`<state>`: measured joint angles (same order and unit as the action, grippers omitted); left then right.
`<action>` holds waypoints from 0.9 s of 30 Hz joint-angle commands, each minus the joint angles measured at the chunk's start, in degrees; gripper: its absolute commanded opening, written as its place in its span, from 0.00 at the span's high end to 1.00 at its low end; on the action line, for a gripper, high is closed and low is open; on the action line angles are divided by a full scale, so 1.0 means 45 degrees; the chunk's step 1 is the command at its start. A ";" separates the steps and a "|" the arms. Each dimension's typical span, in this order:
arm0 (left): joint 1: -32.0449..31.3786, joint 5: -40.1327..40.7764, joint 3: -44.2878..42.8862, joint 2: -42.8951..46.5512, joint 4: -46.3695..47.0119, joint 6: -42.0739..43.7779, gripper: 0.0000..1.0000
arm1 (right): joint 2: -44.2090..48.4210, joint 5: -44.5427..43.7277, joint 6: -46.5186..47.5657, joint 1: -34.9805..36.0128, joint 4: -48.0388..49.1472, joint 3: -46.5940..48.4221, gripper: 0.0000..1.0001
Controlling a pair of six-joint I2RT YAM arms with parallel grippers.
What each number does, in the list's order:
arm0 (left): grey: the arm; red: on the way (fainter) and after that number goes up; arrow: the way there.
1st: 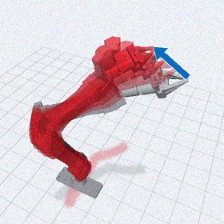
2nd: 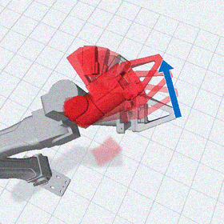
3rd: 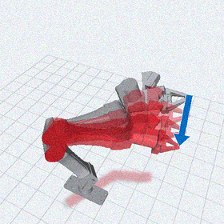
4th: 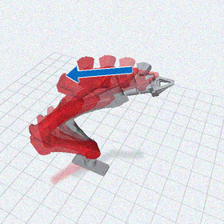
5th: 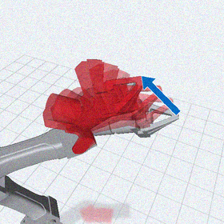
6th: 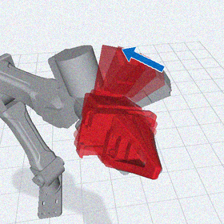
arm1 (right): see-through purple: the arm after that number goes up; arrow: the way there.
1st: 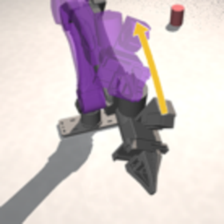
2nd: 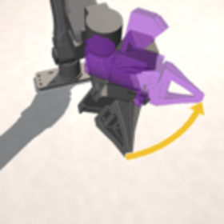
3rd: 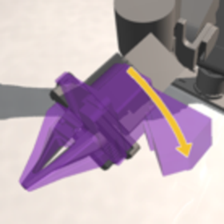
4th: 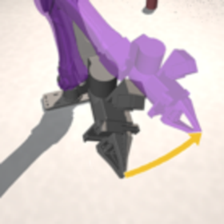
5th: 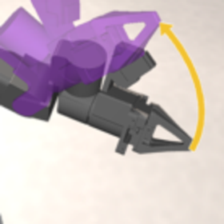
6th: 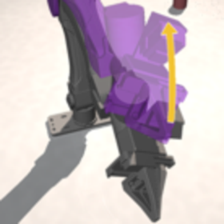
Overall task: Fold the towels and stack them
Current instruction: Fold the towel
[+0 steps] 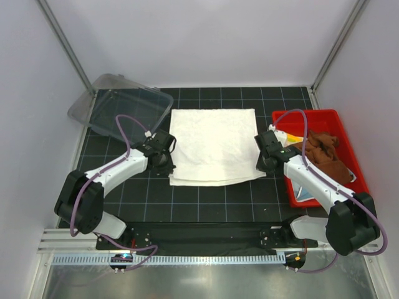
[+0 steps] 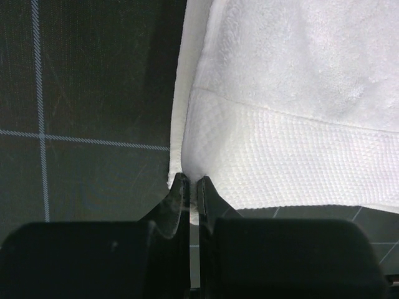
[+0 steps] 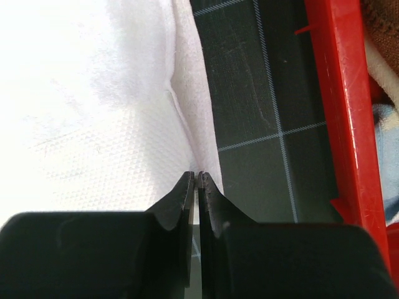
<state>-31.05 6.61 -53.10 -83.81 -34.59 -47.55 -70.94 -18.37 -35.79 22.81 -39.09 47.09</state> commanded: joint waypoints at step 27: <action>0.0025 -0.0688 -0.0212 -0.0614 0.0597 -0.0449 1.00 | -0.1560 0.0469 -0.0230 -0.0010 0.1870 -0.1617 0.73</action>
<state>-31.05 3.99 -53.06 -86.35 -33.45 -49.10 -77.91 -15.77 -36.03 22.76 -33.47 40.10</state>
